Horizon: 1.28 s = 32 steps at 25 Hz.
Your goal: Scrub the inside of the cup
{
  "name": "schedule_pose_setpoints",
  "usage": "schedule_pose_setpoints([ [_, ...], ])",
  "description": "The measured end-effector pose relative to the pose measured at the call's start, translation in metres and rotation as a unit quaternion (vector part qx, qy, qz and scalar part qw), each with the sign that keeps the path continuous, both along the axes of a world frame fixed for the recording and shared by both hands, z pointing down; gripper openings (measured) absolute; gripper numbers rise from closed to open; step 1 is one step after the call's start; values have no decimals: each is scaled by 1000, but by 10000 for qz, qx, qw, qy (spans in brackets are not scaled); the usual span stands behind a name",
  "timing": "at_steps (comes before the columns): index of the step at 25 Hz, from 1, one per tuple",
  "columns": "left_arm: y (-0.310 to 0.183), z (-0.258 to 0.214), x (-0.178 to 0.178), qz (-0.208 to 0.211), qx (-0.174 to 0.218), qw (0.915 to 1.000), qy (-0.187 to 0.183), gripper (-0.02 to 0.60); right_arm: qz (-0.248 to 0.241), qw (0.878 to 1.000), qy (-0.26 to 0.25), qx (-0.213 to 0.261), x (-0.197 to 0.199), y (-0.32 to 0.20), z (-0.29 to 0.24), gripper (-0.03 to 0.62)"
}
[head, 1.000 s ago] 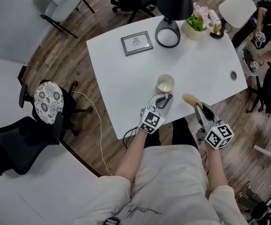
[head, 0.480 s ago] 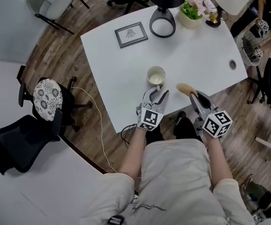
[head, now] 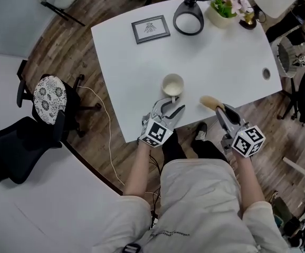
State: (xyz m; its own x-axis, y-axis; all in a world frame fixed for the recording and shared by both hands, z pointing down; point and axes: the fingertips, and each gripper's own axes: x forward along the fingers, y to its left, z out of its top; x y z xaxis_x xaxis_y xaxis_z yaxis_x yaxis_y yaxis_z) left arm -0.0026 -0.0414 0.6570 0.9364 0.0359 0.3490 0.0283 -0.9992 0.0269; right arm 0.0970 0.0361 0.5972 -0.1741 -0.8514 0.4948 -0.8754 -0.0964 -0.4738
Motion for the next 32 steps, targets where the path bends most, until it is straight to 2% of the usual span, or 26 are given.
schedule_pose_setpoints([
  [3, 14, 3, 5, 642, 168, 9977, -130, 144, -73, 9999, 0, 80, -5, -4, 3, 97],
  [5, 18, 3, 9, 736, 182, 9971, -105, 144, -195, 9995, -14, 232, -14, -8, -2, 97],
  [12, 18, 0, 14, 361, -74, 9993, 96, 147, -1284, 9880, -47, 863, -81, -48, -37, 97],
  [15, 18, -2, 14, 264, -128, 9994, 207, 155, -1183, 9845, -575, 1163, -92, -70, -44, 97],
  [20, 3, -9, 0, -348, -215, 9978, 519, 155, -789, 9806, -947, 1522, -86, -106, -50, 97],
  [23, -1, -10, -10, -554, -198, 9968, 548, 155, -801, 9819, -913, 1454, -84, -120, -46, 97],
  [26, 2, -6, -17, -539, -234, 9975, 393, 153, -905, 9855, -776, 1209, -82, -121, -32, 97],
  [29, 12, 0, -15, -120, -244, 9995, 162, 153, -1051, 9879, -617, 960, -81, -121, -19, 97],
  [32, 18, 1, -14, 258, -393, 9987, 188, 153, -1309, 9885, -295, 703, -84, -118, -9, 97],
])
